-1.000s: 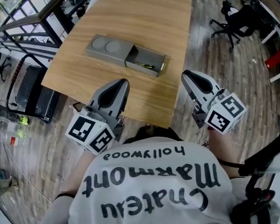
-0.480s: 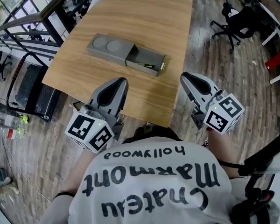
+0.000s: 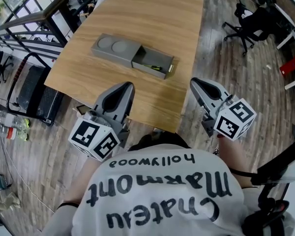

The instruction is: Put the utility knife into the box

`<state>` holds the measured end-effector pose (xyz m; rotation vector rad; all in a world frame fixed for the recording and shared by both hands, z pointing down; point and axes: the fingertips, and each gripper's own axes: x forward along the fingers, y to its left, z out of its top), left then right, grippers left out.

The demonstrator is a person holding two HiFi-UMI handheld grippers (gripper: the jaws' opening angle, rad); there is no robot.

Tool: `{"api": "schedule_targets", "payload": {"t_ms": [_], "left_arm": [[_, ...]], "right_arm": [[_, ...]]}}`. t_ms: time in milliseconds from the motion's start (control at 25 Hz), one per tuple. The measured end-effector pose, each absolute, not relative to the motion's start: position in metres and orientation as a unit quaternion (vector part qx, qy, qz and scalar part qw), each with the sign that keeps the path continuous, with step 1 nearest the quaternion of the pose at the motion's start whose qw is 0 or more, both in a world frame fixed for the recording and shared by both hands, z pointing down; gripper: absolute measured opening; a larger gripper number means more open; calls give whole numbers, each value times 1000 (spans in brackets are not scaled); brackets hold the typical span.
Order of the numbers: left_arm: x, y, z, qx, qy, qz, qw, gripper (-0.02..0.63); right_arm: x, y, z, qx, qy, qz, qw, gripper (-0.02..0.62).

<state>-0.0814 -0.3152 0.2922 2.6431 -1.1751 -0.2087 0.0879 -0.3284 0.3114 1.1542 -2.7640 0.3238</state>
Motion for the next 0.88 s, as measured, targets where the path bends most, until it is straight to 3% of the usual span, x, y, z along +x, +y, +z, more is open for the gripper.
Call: {"api": "schedule_targets", "payload": {"t_ms": [880], "left_arm": [[-75, -319, 297, 907, -397, -69, 123, 12]], "right_arm": [[93, -331, 324, 383, -913, 118, 73, 18]]}}
